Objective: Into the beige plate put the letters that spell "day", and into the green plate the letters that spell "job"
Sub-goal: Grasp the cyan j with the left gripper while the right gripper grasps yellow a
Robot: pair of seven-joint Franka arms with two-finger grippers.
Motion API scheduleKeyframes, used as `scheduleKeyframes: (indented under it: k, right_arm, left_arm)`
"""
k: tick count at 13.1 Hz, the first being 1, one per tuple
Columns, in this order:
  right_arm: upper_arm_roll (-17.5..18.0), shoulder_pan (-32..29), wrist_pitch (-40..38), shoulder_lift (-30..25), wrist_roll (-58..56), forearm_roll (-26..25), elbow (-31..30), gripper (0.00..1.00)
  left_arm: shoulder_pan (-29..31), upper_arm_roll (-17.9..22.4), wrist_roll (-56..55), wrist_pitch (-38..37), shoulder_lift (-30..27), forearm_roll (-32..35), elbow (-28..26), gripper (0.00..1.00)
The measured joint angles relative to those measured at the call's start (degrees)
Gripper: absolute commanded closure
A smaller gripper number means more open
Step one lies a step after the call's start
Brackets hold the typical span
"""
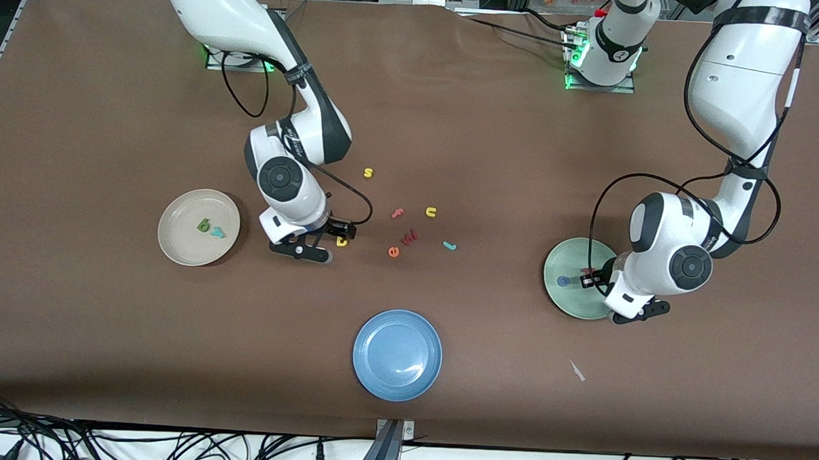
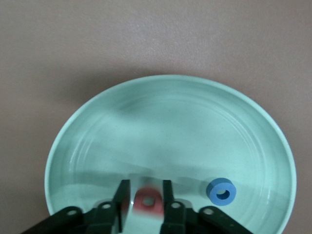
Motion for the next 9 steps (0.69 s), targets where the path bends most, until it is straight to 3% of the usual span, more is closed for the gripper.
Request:
scheduleKeyframes:
  k: [5,9]
  right_arm:
    - [1.2,0.6,4.2,3.7,0.0,0.0,0.4,0.12]
    - [1.3,0.8,5.0,4.6,0.0,0.0,0.4,0.28]
  left_arm:
    - [-0.3,-1.7,-0.4,-4.6,-2.3,0.0,2.5,0.0]
    - [-3.7,-6.3,-18.8,-6.2,-4.4,0.0,2.7,0.0]
